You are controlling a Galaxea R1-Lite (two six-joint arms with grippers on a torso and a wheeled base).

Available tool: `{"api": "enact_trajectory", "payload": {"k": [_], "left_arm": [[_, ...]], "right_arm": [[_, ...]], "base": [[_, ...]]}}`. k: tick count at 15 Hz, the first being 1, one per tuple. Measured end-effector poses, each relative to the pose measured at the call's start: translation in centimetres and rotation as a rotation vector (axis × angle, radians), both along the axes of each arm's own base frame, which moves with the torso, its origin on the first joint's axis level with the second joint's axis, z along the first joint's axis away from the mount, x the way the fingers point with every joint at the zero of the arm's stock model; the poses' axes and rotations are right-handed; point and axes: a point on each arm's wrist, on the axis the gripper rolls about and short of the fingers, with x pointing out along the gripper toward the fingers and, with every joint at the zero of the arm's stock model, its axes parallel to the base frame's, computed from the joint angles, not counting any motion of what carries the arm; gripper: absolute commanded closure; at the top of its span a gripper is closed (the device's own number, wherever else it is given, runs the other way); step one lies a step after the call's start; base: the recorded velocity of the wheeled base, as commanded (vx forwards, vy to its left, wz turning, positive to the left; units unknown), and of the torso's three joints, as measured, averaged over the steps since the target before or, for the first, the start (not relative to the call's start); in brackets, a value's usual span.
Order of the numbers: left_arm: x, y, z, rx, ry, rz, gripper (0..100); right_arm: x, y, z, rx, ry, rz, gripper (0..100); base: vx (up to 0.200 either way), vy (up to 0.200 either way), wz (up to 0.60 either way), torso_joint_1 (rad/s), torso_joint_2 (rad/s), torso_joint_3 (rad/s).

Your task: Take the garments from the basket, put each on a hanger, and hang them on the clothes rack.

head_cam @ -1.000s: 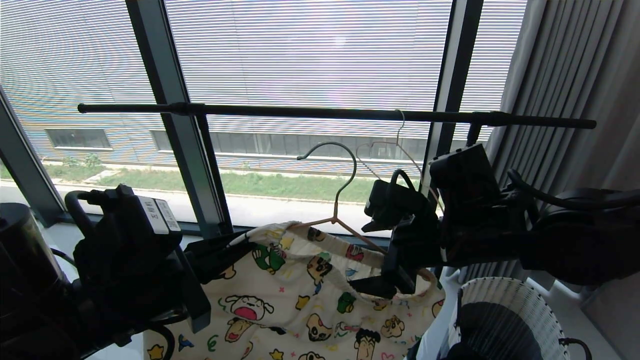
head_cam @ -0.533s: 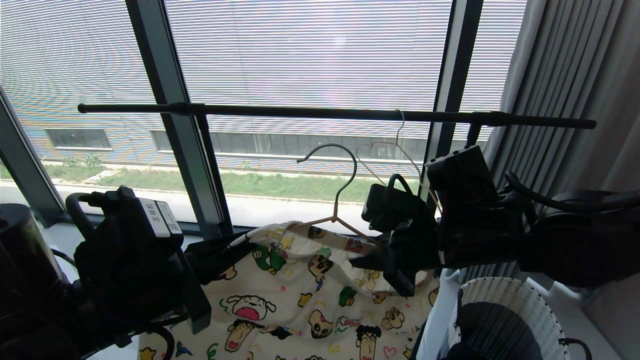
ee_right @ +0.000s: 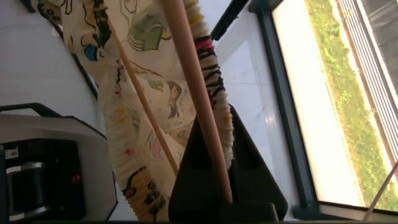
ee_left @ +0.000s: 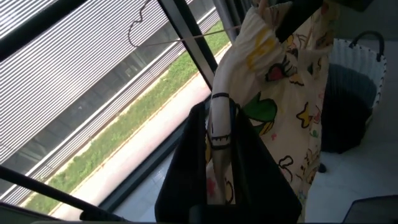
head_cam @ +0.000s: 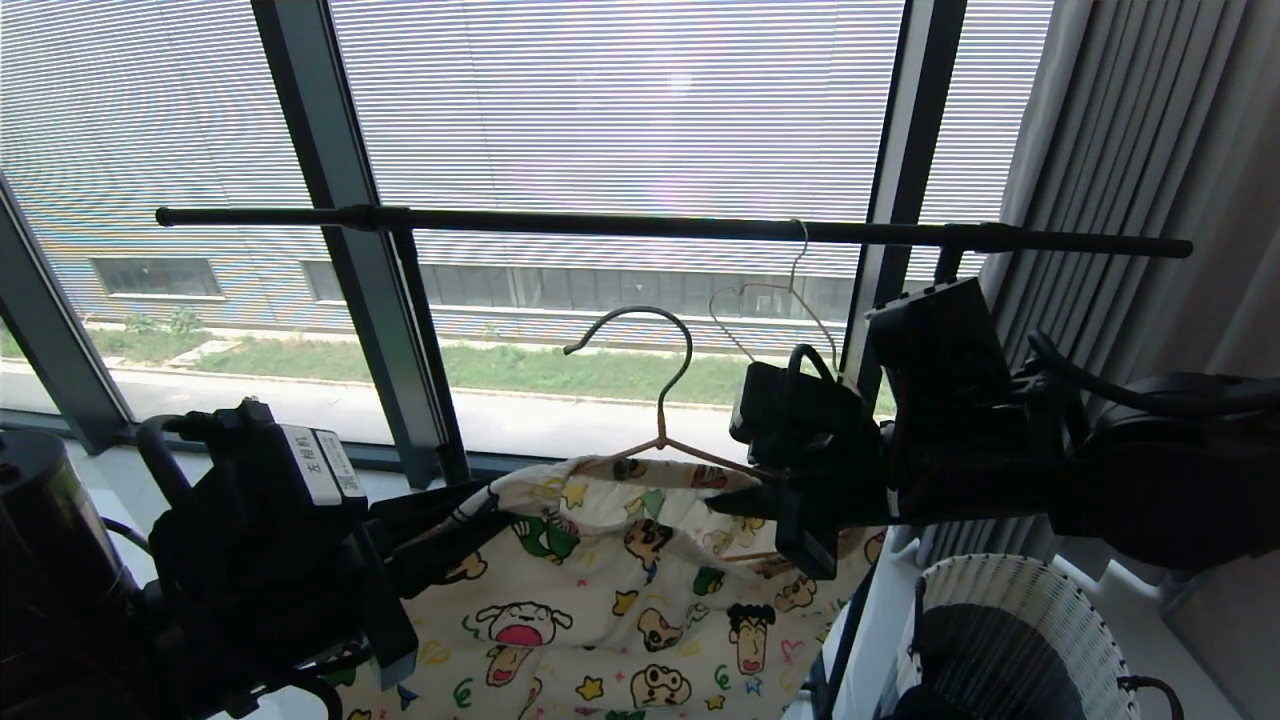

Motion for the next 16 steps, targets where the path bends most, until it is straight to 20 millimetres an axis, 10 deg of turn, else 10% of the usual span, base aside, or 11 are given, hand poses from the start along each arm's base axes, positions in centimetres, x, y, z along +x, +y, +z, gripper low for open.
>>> {"api": "enact_trajectory", "payload": {"k": [16], "left_arm": [[0.1, 5.6, -5.3, -0.016, 0.284, 0.345, 0]], "right_arm": [[1.2, -4.2, 3.8, 0.134, -0.221, -0.076, 100]], "base": [[0.000, 0.000, 0.00, 0.000, 0.00, 0.000]]}}
